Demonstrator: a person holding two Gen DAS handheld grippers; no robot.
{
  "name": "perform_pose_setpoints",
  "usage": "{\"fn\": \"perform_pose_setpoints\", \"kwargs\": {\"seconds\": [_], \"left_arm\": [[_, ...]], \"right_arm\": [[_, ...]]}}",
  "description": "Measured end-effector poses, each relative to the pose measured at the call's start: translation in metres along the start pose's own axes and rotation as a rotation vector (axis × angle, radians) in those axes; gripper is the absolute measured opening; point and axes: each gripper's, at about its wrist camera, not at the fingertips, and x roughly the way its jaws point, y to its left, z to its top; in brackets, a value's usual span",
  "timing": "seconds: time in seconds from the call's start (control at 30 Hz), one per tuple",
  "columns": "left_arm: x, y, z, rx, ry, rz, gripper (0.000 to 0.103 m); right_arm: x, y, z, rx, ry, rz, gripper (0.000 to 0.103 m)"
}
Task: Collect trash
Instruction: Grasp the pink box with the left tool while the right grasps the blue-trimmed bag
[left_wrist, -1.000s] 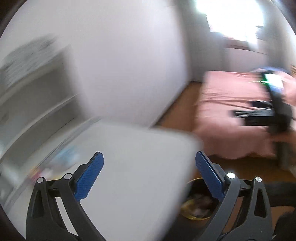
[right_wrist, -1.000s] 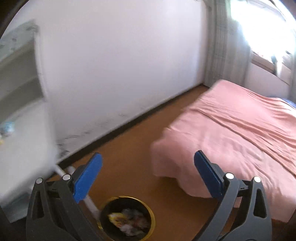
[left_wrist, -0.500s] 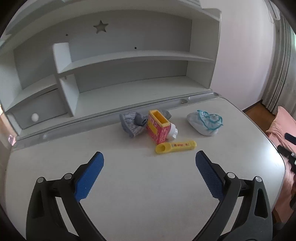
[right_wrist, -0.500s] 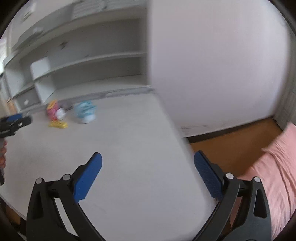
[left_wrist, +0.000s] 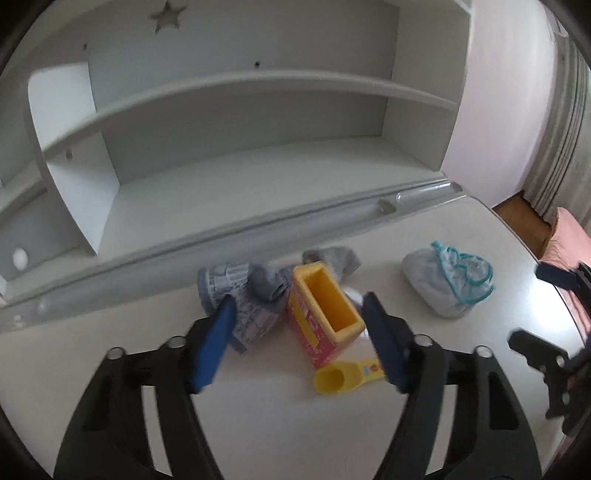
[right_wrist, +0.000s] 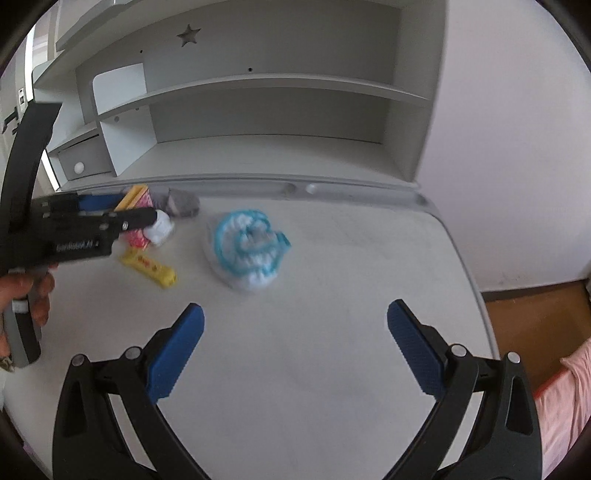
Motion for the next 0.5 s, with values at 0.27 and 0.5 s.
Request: {"fn": "perform_pose_setpoints", "kwargs": {"seconds": [0.27,0.5], "left_arm": [[0.0,0.015,-0.003,-0.004,0.033,-0.025,0.042],[-0.004,0.021,-0.003,-0.016,0.029,-0.067,0.025]], "right_arm": [[0.039,0.015,0.029,-0.056,0.035,0.043,0.096],[0.054,0.026,0.038,-0.089,0.06,0.076,0.054]]}}
